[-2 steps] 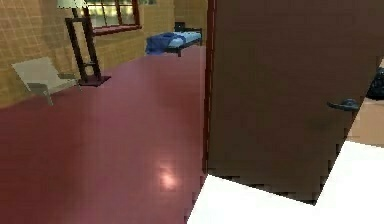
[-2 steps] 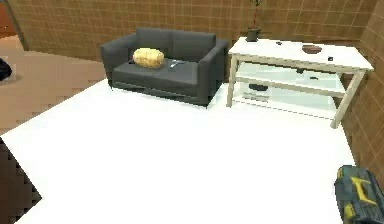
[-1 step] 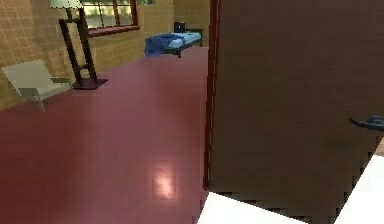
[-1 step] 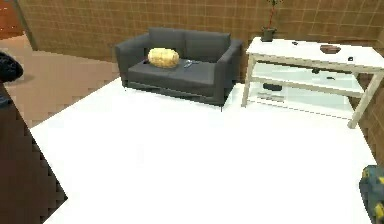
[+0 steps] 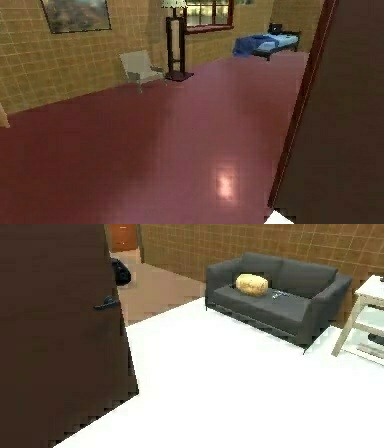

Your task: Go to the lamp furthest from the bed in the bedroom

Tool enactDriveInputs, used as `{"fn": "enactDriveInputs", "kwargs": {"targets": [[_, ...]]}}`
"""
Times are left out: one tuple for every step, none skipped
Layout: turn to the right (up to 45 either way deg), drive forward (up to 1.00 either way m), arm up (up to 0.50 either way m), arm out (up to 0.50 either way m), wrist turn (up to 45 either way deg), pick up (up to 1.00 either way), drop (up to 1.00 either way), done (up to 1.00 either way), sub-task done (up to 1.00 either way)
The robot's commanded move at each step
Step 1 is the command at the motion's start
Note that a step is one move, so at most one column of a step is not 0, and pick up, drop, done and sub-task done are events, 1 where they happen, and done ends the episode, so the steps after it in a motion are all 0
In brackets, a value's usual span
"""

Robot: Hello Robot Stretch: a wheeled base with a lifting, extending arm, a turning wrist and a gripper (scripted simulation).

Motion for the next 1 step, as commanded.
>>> {"fn": "enactDriveInputs", "kwargs": {"targets": [[0.0,1.00,0.00,0.00,0.0,0.00,0.00,0.00,0.00]]}}
